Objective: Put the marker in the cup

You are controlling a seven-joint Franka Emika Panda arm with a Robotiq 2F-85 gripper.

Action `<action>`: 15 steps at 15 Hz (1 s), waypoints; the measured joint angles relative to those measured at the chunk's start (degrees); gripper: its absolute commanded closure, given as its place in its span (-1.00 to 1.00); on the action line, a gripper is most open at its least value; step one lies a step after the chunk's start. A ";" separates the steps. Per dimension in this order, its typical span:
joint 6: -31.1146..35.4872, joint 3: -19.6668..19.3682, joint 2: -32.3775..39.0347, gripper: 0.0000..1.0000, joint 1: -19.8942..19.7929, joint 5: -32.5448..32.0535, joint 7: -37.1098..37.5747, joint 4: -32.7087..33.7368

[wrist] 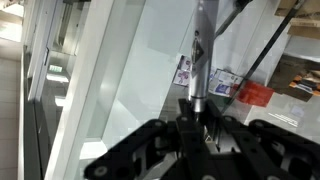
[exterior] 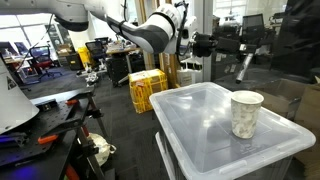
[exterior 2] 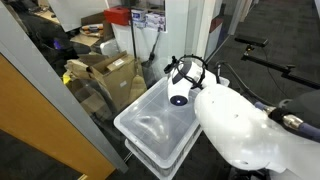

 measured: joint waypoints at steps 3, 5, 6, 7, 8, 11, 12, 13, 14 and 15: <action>-1.04 0.94 0.01 0.90 -1.37 -4.56 5.54 1.42; -1.84 1.76 0.02 0.90 -2.22 -7.01 8.72 2.24; -2.08 2.14 0.02 0.90 -2.62 -8.05 10.06 2.58; -2.15 2.45 0.03 0.90 -2.96 -9.05 11.31 2.85; -2.27 2.75 0.03 0.90 -3.31 -10.21 12.66 3.17; -3.59 3.68 0.05 0.90 -4.09 -13.66 16.62 4.23; -4.29 4.00 0.05 0.90 -4.26 -14.89 17.90 4.59; -5.02 4.34 0.05 0.90 -4.41 -16.07 19.18 4.94; -5.82 4.73 0.05 0.90 -4.56 -17.23 20.41 5.30; -6.48 5.10 0.05 0.90 -4.74 -18.23 21.50 5.66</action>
